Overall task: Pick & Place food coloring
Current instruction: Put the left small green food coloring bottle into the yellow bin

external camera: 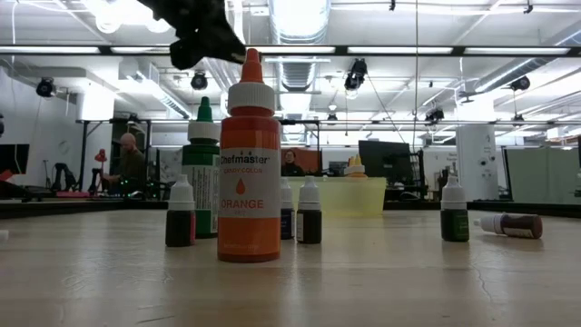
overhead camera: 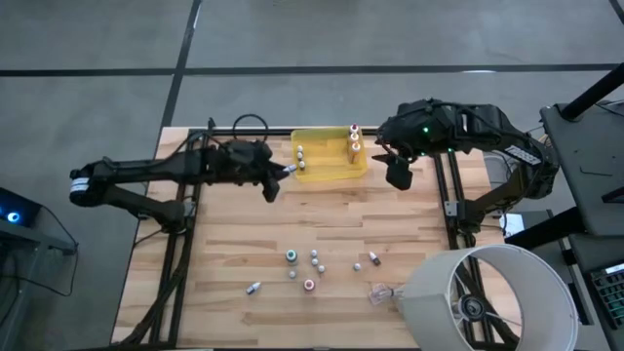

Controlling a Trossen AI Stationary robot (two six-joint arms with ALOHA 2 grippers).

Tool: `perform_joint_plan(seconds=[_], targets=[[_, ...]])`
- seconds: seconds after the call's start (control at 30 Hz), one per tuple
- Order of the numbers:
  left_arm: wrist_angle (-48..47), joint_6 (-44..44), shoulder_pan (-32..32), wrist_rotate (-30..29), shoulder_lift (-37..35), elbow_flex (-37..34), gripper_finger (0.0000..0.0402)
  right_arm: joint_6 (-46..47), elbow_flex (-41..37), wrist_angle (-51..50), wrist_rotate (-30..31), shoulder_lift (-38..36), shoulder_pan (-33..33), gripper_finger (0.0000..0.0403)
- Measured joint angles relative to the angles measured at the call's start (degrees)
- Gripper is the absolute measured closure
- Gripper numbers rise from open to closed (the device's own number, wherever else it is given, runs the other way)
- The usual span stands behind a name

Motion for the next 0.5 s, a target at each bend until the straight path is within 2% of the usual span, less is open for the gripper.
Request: perform_joint_plan(seconds=[0.1,0.23,0.5], targets=[[0.1,0.1,1.4,2.2,0.0,0.8,0.0358,-1.4,0.0,3.7,-3.0,0.0,0.0,0.0229],[-0.4,-0.3,3.1,4.7,0.0,2.0,0.0358,-1.4,0.0,7.6,-4.0,0.2,0.0,0.0229],[-1.8,1.1,8.1,12.0,0.0,2.9,0.0358,6.4,0.0,11.3,-4.0,0.4,0.0,0.0229]])
